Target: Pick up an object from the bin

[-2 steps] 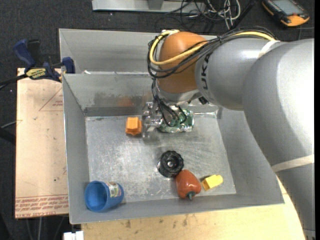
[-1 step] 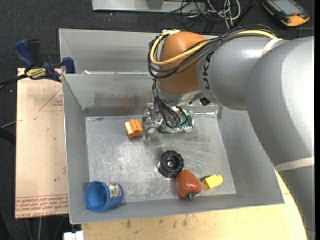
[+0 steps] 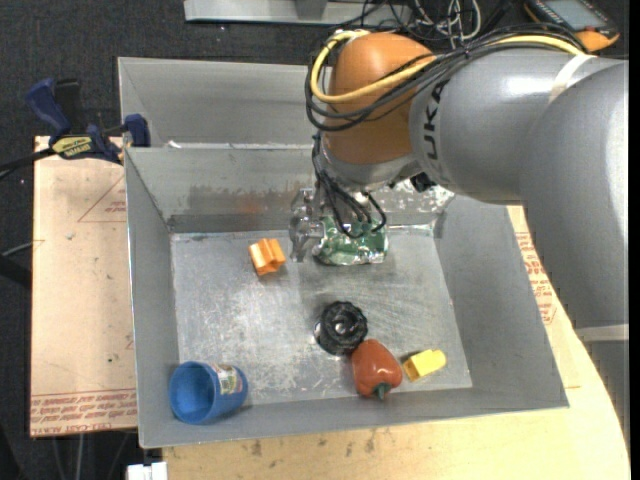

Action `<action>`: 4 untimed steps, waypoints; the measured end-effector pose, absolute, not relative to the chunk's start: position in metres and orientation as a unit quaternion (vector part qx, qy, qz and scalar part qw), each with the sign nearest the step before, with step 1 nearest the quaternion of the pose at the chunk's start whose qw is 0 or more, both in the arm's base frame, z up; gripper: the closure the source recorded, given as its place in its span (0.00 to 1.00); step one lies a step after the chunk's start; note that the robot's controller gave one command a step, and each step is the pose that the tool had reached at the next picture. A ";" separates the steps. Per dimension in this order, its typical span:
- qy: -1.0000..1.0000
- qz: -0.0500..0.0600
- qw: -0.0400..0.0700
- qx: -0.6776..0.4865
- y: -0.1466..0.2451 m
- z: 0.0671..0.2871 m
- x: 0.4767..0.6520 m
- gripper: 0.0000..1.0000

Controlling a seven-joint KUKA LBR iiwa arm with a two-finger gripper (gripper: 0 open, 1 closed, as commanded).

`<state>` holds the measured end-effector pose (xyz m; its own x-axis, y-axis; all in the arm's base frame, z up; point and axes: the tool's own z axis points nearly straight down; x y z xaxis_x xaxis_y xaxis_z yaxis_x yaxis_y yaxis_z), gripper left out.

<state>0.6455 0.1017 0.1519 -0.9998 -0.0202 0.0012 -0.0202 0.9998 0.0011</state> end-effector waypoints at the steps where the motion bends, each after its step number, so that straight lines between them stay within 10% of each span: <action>1: -1.000 -0.001 -0.003 0.009 0.102 0.200 0.648 1.00; 2: -1.000 -0.001 -0.004 -0.012 0.091 0.163 0.596 1.00; 3: -0.999 -0.001 -0.002 -0.054 0.080 0.144 0.587 0.00; 4: -0.997 -0.001 -0.002 -0.073 0.075 0.148 0.605 0.00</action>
Offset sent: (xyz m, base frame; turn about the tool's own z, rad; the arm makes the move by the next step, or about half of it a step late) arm -0.0898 -0.0194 -0.0240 0.0755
